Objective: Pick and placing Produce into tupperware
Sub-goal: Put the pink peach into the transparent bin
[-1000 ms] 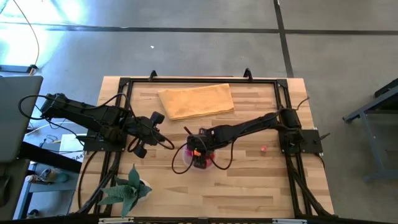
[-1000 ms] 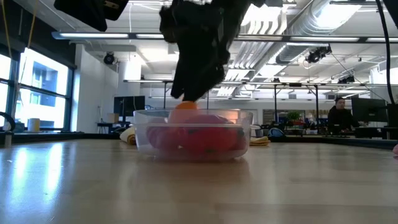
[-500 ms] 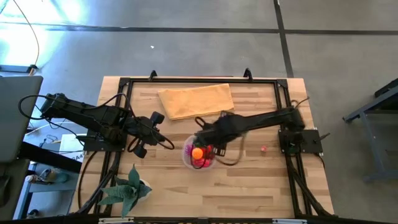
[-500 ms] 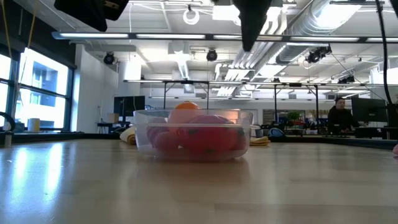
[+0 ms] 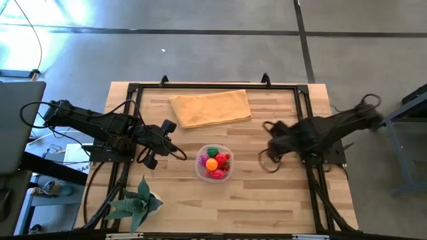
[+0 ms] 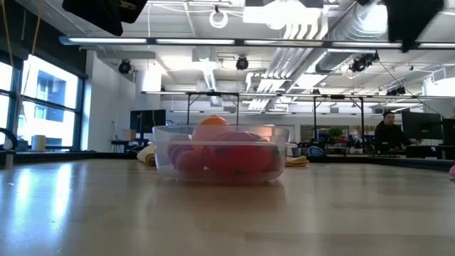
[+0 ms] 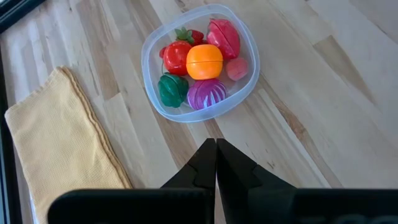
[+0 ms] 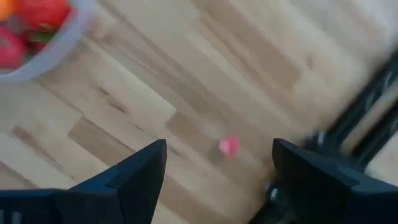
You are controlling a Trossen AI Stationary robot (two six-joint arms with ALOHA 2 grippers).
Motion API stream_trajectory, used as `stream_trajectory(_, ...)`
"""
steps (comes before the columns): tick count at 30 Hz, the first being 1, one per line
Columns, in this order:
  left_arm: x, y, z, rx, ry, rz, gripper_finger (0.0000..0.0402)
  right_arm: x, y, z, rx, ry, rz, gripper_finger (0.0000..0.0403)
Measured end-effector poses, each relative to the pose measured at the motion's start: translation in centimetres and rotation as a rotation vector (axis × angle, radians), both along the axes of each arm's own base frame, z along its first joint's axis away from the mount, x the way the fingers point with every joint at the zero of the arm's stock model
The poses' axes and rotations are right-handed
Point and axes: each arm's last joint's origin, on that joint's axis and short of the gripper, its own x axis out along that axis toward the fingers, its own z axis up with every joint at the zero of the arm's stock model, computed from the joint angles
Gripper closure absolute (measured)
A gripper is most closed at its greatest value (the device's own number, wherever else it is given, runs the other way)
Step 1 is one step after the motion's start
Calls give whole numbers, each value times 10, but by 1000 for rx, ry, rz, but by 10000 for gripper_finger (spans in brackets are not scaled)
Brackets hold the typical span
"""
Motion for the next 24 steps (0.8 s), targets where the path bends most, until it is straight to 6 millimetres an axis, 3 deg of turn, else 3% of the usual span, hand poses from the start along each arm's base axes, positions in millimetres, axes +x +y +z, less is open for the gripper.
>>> stream_trajectory(2,0,0,0,0,0,0,399,-16,-3,-12,71,-17,-89,119)
stream_trajectory(7,0,0,0,0,0,0,399,-33,-8,-45,177,-80,-217,119)
stream_trajectory(16,0,0,0,0,0,0,399,-47,-9,-101,257,25,-447,119)
stream_trajectory(24,0,0,0,0,0,0,399,-48,-9,-142,311,-12,-519,119)
